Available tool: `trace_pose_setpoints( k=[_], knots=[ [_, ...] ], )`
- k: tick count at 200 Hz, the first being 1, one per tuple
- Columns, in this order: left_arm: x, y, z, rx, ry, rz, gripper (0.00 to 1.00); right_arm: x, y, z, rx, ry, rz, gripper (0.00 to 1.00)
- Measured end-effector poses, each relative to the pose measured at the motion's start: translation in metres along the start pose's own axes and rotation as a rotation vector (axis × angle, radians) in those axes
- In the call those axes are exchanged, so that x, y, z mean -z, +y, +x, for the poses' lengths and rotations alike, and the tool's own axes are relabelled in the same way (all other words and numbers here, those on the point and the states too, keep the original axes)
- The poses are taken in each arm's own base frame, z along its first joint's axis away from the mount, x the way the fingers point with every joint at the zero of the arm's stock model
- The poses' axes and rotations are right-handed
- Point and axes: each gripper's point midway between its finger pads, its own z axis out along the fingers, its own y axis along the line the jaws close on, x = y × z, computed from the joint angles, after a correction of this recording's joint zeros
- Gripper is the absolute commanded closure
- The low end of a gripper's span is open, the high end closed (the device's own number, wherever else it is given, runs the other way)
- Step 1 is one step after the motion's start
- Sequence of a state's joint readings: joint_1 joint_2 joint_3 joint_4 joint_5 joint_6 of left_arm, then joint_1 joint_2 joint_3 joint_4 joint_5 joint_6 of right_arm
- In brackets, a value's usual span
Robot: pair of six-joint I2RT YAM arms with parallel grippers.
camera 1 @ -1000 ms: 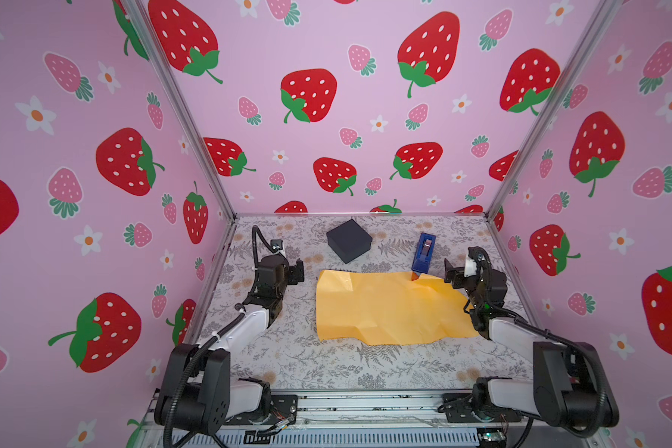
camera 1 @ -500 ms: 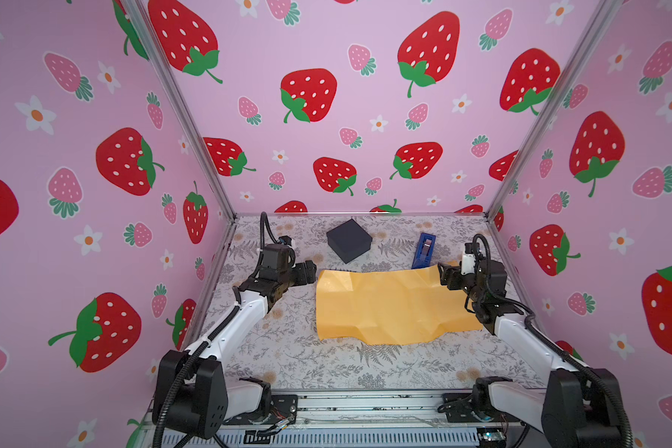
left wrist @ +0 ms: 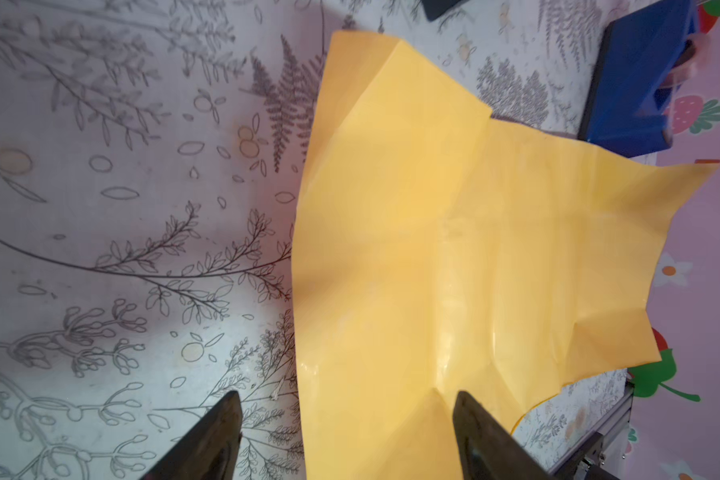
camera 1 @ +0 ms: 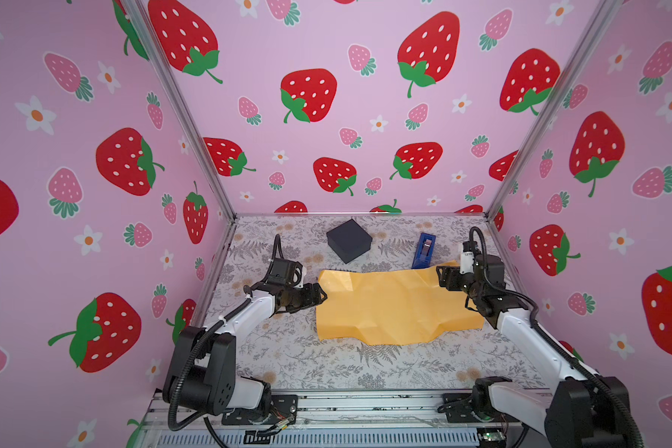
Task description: Wrap the gift box in paper
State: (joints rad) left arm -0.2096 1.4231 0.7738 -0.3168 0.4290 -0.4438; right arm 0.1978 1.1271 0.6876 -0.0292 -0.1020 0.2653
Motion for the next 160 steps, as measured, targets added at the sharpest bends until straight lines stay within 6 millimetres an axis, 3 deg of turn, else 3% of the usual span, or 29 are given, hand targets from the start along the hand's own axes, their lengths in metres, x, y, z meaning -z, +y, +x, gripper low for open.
trace_pose_setpoints(
  k=[25,56,81,113,160],
  knots=[
    [-0.015,0.006,0.015,0.031,0.068,0.018,0.27,0.001,-0.007,0.006,-0.033,0.029,0.027,0.24],
    [-0.032,0.011,0.030,0.063,0.135,0.054,0.47,0.002,-0.013,0.009,-0.074,0.044,0.036,0.24],
    [-0.035,0.009,0.029,0.057,0.123,0.076,0.63,0.002,-0.013,0.009,-0.094,0.046,0.025,0.25],
    [-0.030,0.008,0.026,0.033,0.099,0.066,0.81,-0.001,-0.011,0.006,-0.116,0.056,0.011,0.28],
    [-0.003,0.004,0.017,-0.031,0.033,0.021,0.99,-0.005,-0.004,0.000,-0.144,0.080,-0.025,0.35]
  ],
)
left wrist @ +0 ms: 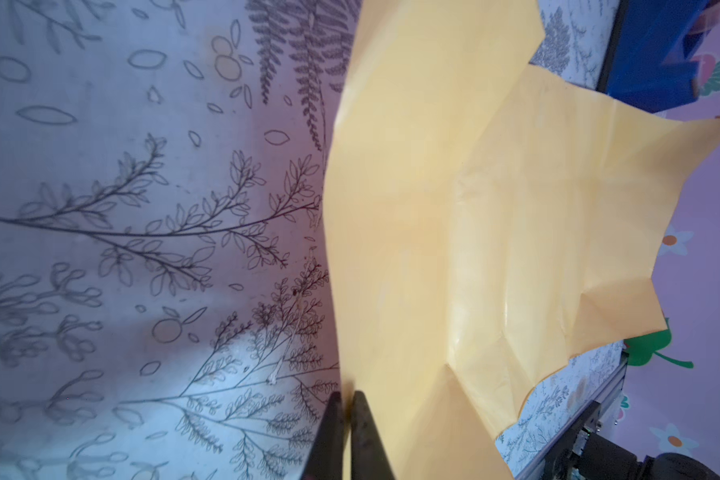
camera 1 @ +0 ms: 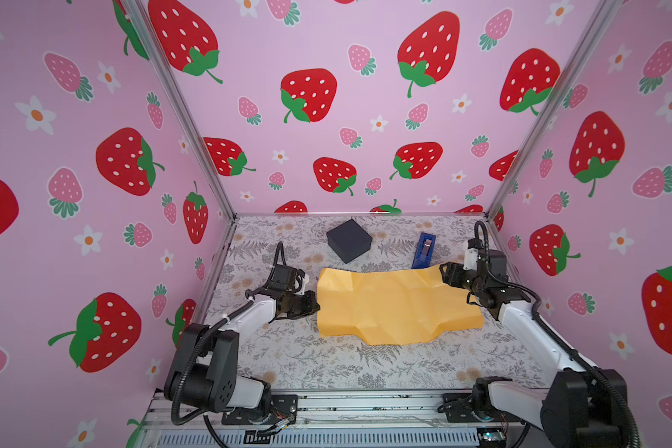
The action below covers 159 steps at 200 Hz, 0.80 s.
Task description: Wrap the gift box in paper
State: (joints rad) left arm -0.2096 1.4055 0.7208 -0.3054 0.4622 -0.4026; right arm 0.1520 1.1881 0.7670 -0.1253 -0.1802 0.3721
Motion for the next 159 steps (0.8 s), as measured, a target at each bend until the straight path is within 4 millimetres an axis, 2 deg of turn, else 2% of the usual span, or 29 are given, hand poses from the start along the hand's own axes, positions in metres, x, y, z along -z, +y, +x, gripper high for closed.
trace_pose_setpoints(
  k=[53,91,103,113,132,159],
  knots=[
    [0.031,-0.001,-0.014,-0.058,-0.047,-0.090,1.00,-0.012,0.021,0.018,-0.008,0.087,-0.103,0.38],
    [0.056,0.016,-0.025,-0.004,-0.113,-0.114,1.00,-0.022,0.039,0.035,-0.019,0.154,-0.172,0.38],
    [0.060,0.021,-0.028,0.022,-0.125,-0.110,0.79,-0.023,0.041,0.037,-0.026,0.163,-0.178,0.38],
    [0.060,0.023,-0.030,0.034,-0.126,-0.097,0.71,-0.024,0.041,0.037,-0.030,0.166,-0.179,0.38],
    [0.051,0.016,-0.027,0.060,-0.088,-0.032,0.62,-0.024,0.042,0.036,-0.032,0.160,-0.185,0.37],
    [0.025,0.018,-0.018,0.113,-0.018,0.041,0.57,-0.024,0.045,0.034,-0.035,0.156,-0.202,0.37]
  ],
)
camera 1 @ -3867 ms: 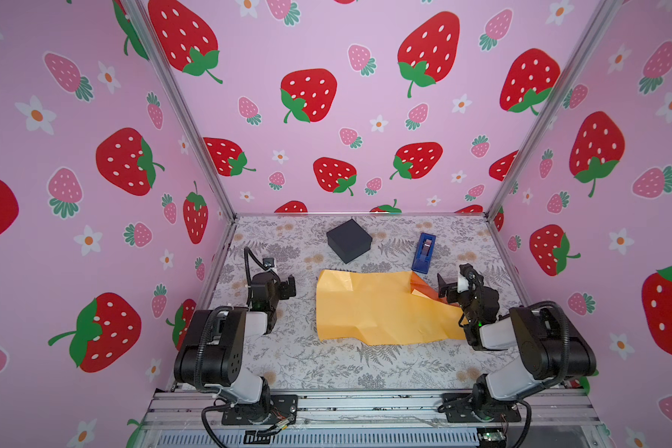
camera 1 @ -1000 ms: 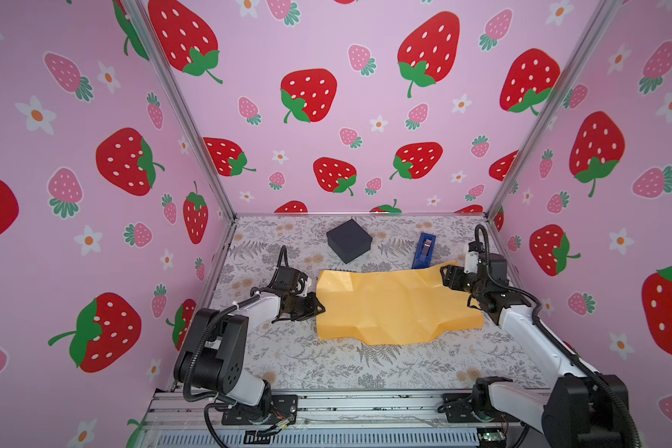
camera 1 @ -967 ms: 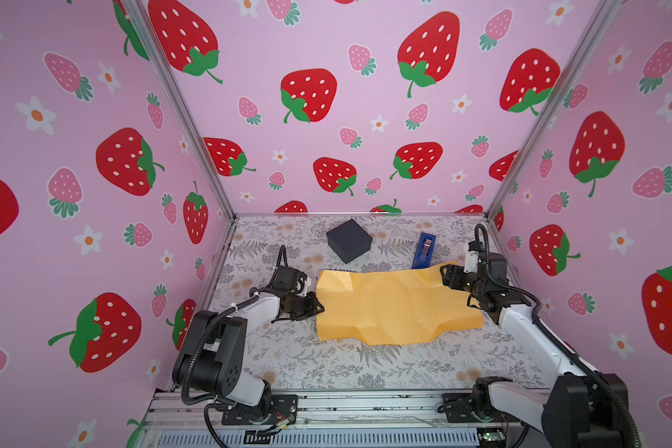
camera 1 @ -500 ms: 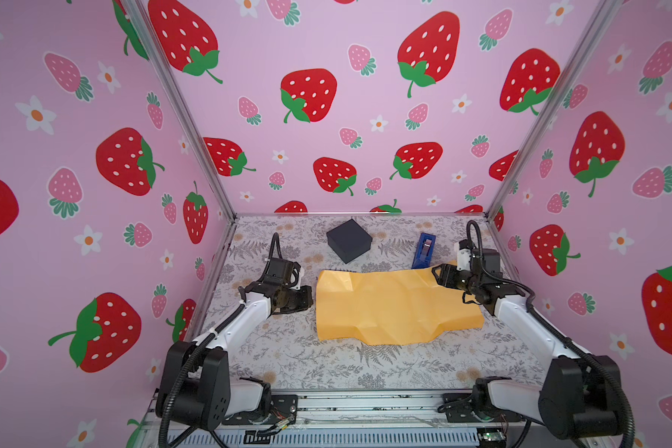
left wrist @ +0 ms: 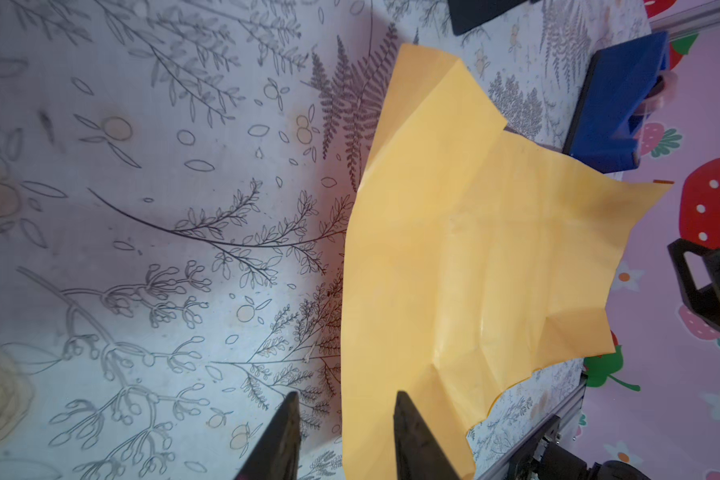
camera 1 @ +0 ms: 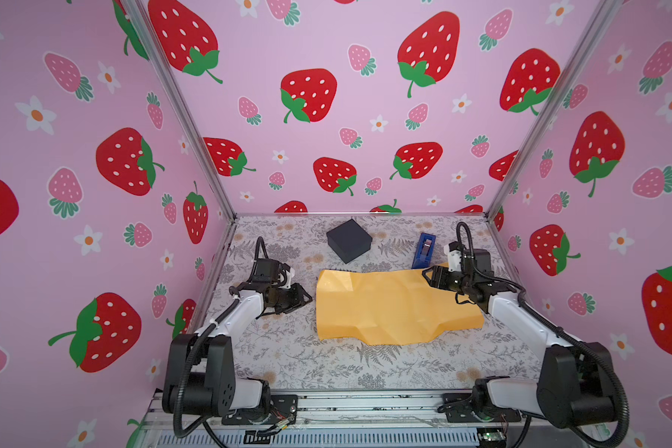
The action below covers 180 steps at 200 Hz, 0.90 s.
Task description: Wrap the gift box in paper
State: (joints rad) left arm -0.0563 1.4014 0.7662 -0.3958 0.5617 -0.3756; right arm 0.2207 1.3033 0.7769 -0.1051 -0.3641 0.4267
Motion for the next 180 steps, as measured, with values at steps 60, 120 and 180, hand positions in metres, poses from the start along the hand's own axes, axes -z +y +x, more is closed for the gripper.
trace_pose_setpoints(
  k=[60,120,180],
  knots=[
    [-0.043,0.004,0.017,0.109,0.109,0.116,0.57,-0.001,0.004,0.002,-0.020,0.004,-0.030,0.37],
    [-0.050,-0.008,0.017,0.107,0.128,0.176,0.87,-0.001,0.006,0.004,-0.024,0.012,-0.039,0.42],
    [-0.018,-0.026,0.000,0.003,0.063,0.137,1.00,0.000,0.005,0.010,-0.032,0.036,-0.034,0.40]
  ],
)
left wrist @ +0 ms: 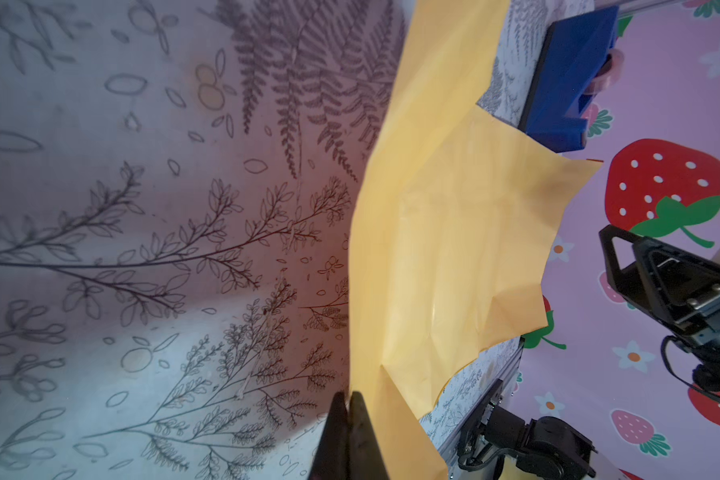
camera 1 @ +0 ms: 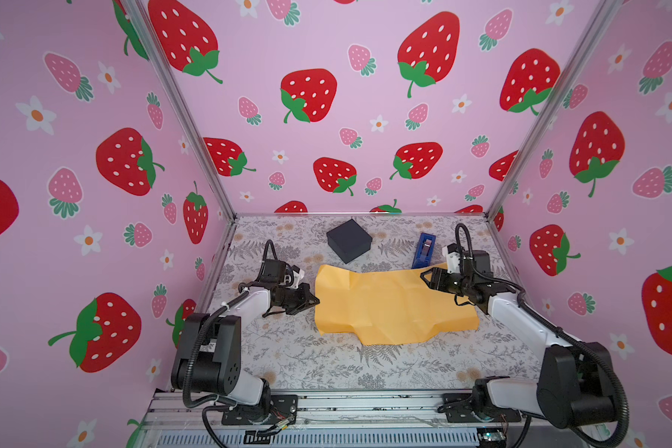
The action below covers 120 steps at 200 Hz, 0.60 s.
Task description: Wrap the gift box in paper
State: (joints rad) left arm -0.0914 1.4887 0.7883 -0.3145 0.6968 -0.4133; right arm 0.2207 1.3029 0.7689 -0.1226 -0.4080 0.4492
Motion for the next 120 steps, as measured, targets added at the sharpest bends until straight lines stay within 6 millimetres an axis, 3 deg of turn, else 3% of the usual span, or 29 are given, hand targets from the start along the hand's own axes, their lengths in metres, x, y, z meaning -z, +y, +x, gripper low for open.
trace_pose_setpoints(
  k=[32,107,118,120],
  knots=[
    [0.024,-0.006,-0.013,-0.044,-0.041,-0.044,1.00,0.000,0.003,0.001,-0.001,0.008,-0.012,0.40],
    [0.067,0.046,-0.025,0.044,-0.078,-0.226,1.00,-0.022,0.032,0.013,0.027,0.090,-0.080,0.40],
    [0.070,0.050,-0.027,0.046,-0.075,-0.247,0.96,-0.026,0.039,0.015,0.034,0.103,-0.092,0.41],
    [0.070,0.050,-0.027,0.047,-0.074,-0.250,0.91,-0.027,0.041,0.015,0.036,0.105,-0.095,0.41]
  ],
)
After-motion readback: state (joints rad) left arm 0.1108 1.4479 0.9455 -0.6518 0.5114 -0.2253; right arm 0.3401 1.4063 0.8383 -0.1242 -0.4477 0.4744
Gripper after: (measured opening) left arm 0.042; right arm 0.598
